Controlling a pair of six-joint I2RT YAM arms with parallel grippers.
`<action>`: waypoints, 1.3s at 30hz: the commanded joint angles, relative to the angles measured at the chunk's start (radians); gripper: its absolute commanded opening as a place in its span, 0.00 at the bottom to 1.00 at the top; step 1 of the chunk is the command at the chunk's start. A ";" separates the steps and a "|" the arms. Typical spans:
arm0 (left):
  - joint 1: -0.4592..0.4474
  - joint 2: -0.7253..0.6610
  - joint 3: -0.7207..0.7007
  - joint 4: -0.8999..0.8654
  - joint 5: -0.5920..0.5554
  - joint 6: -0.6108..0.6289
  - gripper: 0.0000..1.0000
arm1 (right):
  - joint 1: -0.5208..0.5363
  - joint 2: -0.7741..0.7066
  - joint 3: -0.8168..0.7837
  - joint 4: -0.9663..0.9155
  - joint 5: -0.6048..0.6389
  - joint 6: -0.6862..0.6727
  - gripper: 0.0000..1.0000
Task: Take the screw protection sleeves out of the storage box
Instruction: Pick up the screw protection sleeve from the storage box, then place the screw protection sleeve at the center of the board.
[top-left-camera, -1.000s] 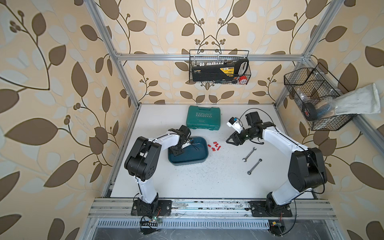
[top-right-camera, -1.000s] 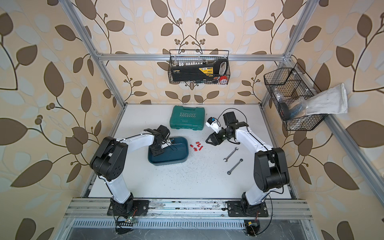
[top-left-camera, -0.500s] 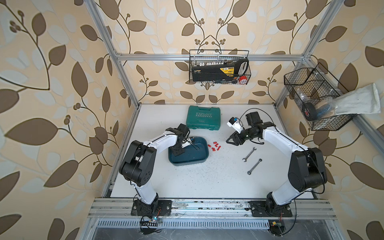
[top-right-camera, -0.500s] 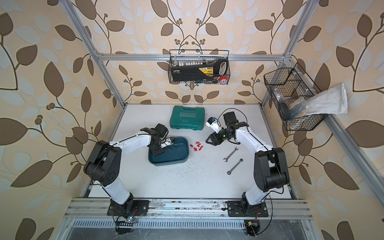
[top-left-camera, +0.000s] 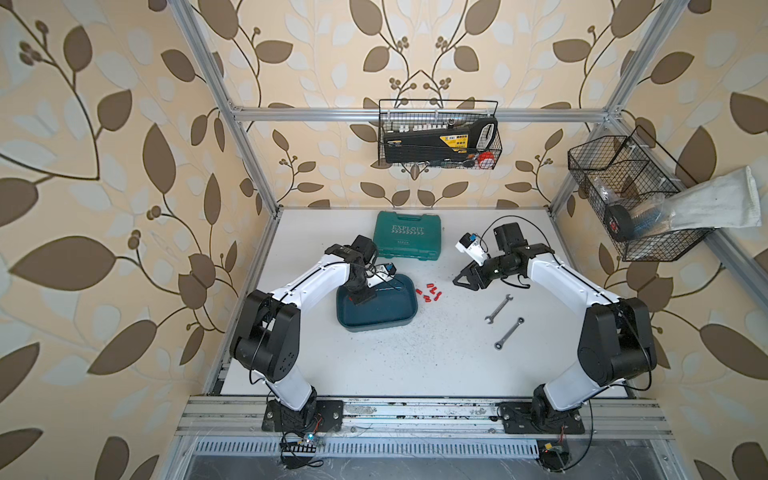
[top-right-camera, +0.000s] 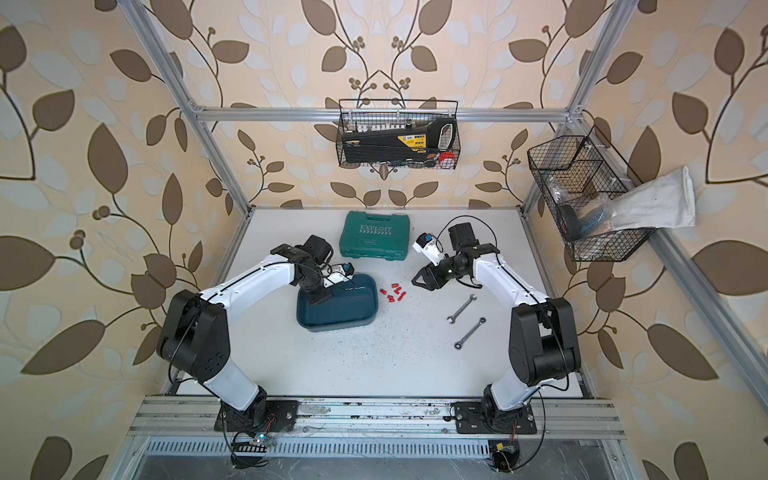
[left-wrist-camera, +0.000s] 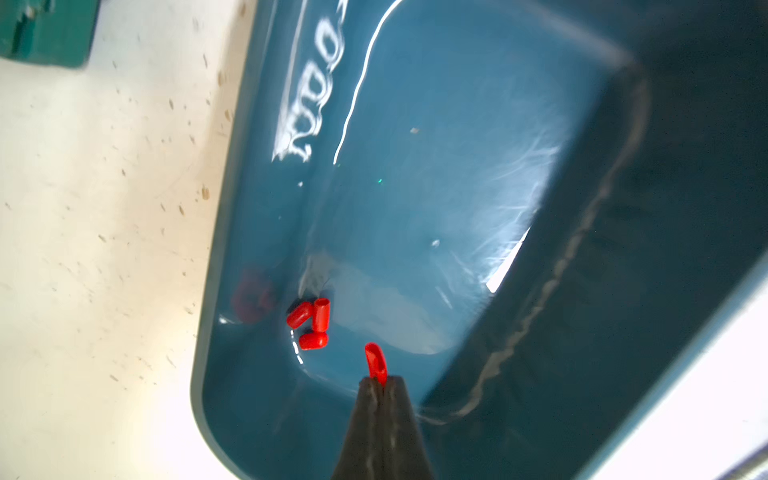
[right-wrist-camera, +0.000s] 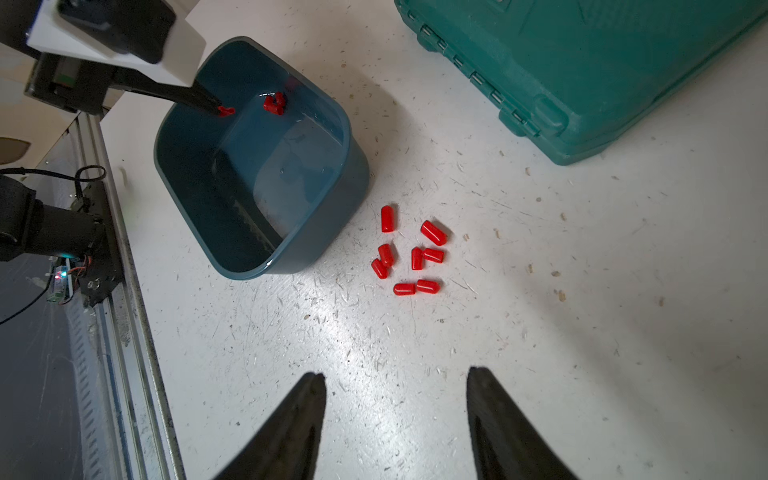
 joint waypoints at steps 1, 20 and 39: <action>0.000 -0.038 0.058 -0.080 0.151 -0.017 0.00 | -0.006 -0.025 -0.020 -0.011 -0.026 0.004 0.58; -0.134 0.345 0.556 -0.069 0.506 -0.122 0.00 | -0.141 -0.188 -0.092 -0.049 0.146 0.098 0.71; -0.229 0.717 0.866 -0.168 0.219 -0.048 0.18 | -0.272 -0.249 -0.131 -0.008 0.084 0.131 0.93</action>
